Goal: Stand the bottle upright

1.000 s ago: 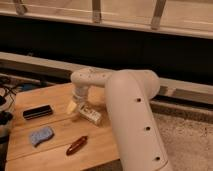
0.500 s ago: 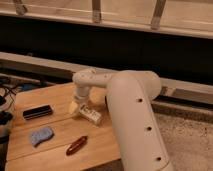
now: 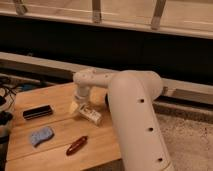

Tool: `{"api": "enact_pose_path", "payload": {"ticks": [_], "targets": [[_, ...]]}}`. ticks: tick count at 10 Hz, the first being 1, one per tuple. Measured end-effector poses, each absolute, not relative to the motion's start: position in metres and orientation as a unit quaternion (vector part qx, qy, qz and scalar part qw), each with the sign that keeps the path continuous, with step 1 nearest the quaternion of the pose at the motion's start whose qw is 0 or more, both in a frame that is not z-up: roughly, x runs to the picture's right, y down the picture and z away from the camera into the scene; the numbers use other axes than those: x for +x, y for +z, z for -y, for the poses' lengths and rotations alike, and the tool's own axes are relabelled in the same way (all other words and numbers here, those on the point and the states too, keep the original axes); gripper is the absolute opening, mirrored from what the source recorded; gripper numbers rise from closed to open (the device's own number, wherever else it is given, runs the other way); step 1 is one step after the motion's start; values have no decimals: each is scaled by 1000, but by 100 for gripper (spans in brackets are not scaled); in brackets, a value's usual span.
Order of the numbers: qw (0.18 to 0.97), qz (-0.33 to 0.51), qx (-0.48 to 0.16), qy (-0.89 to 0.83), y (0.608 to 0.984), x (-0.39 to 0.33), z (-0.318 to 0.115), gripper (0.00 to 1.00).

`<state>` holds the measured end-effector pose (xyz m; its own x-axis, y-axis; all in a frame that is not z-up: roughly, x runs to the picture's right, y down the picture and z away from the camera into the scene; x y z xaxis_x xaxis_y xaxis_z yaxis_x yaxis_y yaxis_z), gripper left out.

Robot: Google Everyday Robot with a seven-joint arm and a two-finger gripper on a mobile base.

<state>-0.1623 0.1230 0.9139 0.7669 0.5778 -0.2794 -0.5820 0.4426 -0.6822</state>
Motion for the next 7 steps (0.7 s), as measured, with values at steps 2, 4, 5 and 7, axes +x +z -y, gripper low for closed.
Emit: {"api": "enact_pose_path", "payload": {"ticks": [2,4,5,7], "targets": [[850,-6,-407,336,916,-168,-126,87],[851,-4,-405,335,915,-166,-123,87],[851,-4,-405,335,915,-166,-123,87],[856,-9,-387,344,913,-170,-120,87]]}}
